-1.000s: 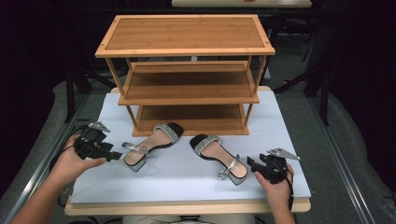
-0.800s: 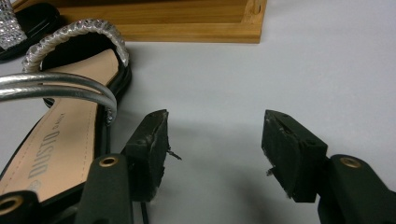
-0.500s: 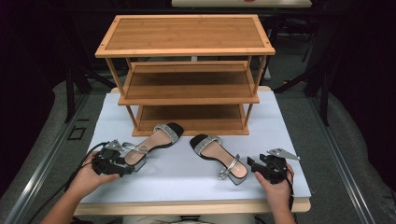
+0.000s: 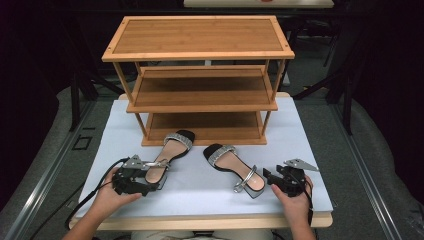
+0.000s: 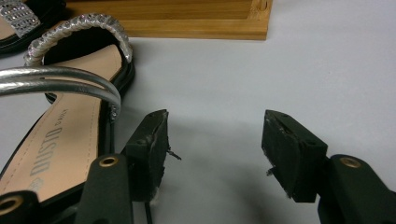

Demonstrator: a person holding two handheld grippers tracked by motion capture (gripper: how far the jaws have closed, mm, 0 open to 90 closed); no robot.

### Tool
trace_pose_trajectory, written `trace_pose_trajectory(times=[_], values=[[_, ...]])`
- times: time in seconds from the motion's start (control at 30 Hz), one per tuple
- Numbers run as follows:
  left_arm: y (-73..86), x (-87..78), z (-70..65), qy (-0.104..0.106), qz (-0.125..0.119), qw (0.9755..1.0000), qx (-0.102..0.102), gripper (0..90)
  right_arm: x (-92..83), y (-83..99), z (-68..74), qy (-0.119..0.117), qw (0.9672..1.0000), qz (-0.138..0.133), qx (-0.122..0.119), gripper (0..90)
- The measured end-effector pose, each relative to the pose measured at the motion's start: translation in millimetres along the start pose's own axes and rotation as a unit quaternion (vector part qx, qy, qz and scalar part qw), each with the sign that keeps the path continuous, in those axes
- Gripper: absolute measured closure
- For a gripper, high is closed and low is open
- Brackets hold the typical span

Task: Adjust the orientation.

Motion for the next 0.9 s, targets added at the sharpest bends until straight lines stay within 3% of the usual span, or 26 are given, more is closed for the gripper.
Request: trace_pose_trajectory(times=[0.07,0.2,0.23,0.33,0.37,0.43,0.5,0.63,0.67,0.9], values=[[-0.6,5.4,-1.8,-0.003,-0.014,0.9999,-0.002,31.1,0.1,0.0,-0.5,-0.003,1.0,-0.004,0.001,40.6],[-2.8,7.7,-6.4,-0.005,-0.014,0.9999,0.0,31.1,-0.4,0.2,-2.2,0.002,1.0,-0.001,0.003,40.6],[-8.8,7.2,-13.1,-0.024,0.003,0.9993,0.028,31.9,0.0,0.3,-2.6,0.0,1.0,0.0,0.003,40.6],[-16.6,8.4,-18.3,-0.03,0.022,0.9988,0.031,32.0,0.3,0.3,-1.1,-0.004,1.0,0.001,0.003,40.6],[-20.6,8.7,-19.6,-0.03,0.027,0.9988,0.027,32.0,0.3,0.3,-1.1,-0.004,1.0,0.001,0.003,40.6],[-31.2,10.2,-19.6,-0.022,0.024,0.9995,-0.002,32.1,0.4,0.1,-0.4,-0.003,1.0,0.001,0.001,40.6],[-33.6,10.9,-19.8,-0.024,0.025,0.9994,-0.003,32.2,0.5,0.1,-0.7,0.006,1.0,0.0,0.001,40.6],[-48.0,17.9,-20.4,-0.034,0.022,0.9989,-0.024,32.3,0.1,0.2,-2.2,-0.002,1.0,0.0,0.003,40.6],[-56.7,24.5,-19.4,-0.044,0.017,0.9984,-0.031,32.4,0.2,0.2,-2.1,-0.002,1.0,0.0,0.003,40.6],[-83.6,46.3,-2.5,-0.062,-0.008,0.9954,-0.073,33.0,-0.2,0.1,-2.3,-0.002,1.0,-0.001,0.002,40.6]])
Point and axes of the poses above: each handheld gripper's, and its own axes: x roughly forward along the jaws, y roughly out of its underside, z roughly to its left, the point moved 3 cm from there along x, roughly forward along the jaws, and after that the axes turned 4 degrees about -z, right-handed, at the moved point
